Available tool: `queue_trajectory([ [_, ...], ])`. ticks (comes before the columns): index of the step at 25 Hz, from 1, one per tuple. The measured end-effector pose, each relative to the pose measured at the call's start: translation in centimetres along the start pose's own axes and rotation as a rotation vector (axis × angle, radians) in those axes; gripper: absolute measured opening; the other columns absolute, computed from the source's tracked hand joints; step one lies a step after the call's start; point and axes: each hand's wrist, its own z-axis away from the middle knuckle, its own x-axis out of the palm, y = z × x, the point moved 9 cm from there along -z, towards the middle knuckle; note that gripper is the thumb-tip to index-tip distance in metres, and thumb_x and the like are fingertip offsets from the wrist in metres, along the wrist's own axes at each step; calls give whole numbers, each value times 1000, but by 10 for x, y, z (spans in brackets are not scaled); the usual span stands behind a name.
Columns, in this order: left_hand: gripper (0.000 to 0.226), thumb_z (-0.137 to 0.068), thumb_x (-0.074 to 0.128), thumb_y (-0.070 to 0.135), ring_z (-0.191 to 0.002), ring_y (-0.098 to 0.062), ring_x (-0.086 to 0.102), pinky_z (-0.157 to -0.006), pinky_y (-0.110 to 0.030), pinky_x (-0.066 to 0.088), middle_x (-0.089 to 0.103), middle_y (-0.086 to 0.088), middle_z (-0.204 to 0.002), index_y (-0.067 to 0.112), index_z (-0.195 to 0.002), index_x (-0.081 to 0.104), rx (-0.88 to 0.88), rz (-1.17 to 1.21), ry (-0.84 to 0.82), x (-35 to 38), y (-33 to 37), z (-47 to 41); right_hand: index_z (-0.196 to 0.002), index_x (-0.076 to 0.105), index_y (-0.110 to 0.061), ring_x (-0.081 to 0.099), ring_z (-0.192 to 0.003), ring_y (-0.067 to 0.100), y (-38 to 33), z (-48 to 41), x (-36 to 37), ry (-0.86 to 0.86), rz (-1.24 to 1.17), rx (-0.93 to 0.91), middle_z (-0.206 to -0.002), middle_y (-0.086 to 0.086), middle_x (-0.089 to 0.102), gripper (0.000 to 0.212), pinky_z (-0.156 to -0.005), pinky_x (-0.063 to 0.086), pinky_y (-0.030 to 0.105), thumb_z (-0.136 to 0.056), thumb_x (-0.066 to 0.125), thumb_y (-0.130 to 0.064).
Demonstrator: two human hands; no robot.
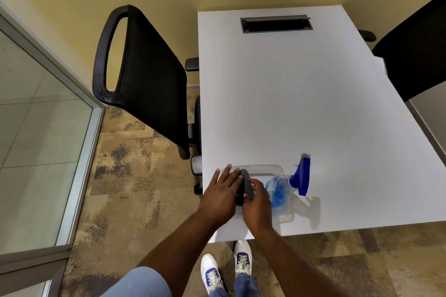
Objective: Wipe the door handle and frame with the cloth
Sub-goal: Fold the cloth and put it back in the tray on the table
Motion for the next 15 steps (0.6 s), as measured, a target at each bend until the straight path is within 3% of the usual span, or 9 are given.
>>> queue_trajectory([
  [2, 69, -106, 36, 35, -159, -23, -18, -119, -39, -27, -4, -3, -174, 16, -167, 11, 8, -114, -92, 15, -4, 1, -139, 46, -13, 60, -122, 25, -2, -7, 7, -38, 96, -22, -135, 12, 61, 44, -107, 50, 37, -99, 61, -22],
  [4, 70, -106, 25, 38, -153, -22, -30, -115, -38, -33, -15, -4, -172, 16, -167, -2, -28, -160, -161, 28, -11, 6, -140, 44, -13, 62, -121, 25, 2, -13, 16, -103, 239, -31, -134, 11, 62, 45, -104, 51, 37, -100, 60, -24],
  [10, 75, -107, 31, 38, -143, -22, -45, -110, -38, -37, -25, -5, -169, 16, -164, -11, -76, -225, -249, 46, -24, 7, -139, 48, -16, 61, -121, 21, 14, -28, 29, -175, 592, -79, -135, 8, 61, 47, -104, 48, 28, -99, 58, -39],
  [13, 73, -109, 27, 44, -146, -22, -42, -110, -38, -37, -24, -5, -170, 18, -165, -12, -87, -233, -274, 43, -22, 6, -141, 45, -16, 57, -125, 23, 11, -30, 28, -175, 580, -98, -140, 9, 55, 52, -106, 47, 29, -97, 61, -40],
  [15, 73, -109, 22, 52, -150, -22, -36, -114, -39, -33, -24, -4, -170, 19, -165, -11, -108, -217, -275, 37, -22, 6, -151, 32, -18, 46, -140, 27, 6, -25, 24, -173, 567, -128, -154, 9, 44, 66, -114, 40, 35, -96, 60, -43],
])
